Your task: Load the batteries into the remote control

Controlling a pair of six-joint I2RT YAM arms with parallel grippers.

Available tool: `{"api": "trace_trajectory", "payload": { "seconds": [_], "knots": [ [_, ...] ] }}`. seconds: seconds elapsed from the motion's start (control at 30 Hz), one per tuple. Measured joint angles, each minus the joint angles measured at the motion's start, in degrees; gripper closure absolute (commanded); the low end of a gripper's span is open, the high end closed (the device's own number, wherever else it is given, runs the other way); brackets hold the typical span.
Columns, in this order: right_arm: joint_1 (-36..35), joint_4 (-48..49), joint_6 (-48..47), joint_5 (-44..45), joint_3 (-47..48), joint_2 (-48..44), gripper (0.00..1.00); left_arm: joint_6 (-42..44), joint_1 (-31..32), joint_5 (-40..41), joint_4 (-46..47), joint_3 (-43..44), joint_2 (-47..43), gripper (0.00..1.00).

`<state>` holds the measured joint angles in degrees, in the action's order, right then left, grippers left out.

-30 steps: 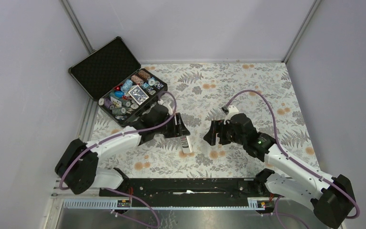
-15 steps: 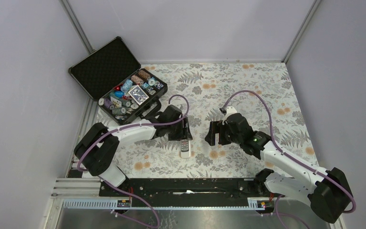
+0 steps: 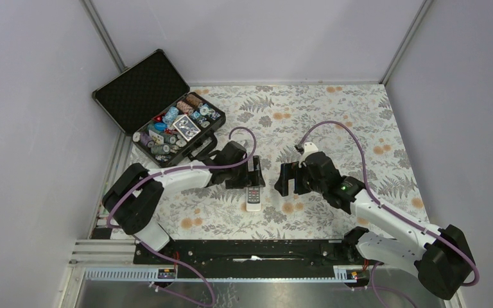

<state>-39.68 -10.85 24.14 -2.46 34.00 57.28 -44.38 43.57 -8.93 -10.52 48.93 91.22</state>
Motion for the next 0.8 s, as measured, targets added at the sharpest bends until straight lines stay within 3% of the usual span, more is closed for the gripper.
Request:
{"api": "trace_trajectory", "payload": {
  "seconds": [0.33,0.8],
  "knots": [
    [0.0,-0.7,1.8,1.9,0.2,-0.7,0.00,0.9,0.0,0.0,1.2,-3.6,-4.1,0.01],
    [0.0,-7.3,3.6,3.5,5.2,-6.3,0.00,2.2,0.0,0.7,-3.1,-5.5,-25.8,0.01]
  ]
}}
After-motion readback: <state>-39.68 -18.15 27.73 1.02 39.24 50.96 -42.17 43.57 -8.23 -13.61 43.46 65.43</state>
